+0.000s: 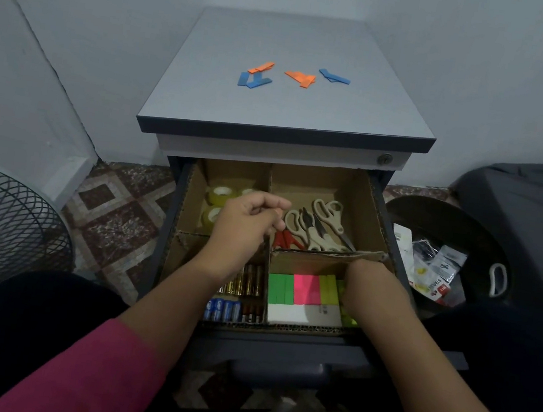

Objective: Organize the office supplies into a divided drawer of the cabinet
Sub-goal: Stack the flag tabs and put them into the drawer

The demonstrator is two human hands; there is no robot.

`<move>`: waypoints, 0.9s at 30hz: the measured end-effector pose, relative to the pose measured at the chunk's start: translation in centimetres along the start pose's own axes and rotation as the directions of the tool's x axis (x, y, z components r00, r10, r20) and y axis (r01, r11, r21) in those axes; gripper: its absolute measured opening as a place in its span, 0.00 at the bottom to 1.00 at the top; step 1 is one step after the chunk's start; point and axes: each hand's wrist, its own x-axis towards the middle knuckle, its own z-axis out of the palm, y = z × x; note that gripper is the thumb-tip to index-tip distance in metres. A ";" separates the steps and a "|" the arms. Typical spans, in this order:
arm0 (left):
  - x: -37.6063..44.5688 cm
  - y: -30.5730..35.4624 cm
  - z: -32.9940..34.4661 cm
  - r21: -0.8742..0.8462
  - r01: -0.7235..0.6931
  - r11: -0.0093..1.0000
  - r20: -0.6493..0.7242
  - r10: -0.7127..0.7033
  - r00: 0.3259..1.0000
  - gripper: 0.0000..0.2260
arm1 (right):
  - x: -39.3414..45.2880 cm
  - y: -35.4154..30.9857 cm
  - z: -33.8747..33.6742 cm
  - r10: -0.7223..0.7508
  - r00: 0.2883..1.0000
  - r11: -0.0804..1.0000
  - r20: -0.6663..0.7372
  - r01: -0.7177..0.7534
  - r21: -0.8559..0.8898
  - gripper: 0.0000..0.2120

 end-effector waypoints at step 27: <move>0.2 -0.2 0.1 0.030 0.016 0.999 0.015 -0.017 1.000 0.10 | -0.8 0.2 -1.9 0.007 0.998 0.973 0.062 -0.021 0.228 0.07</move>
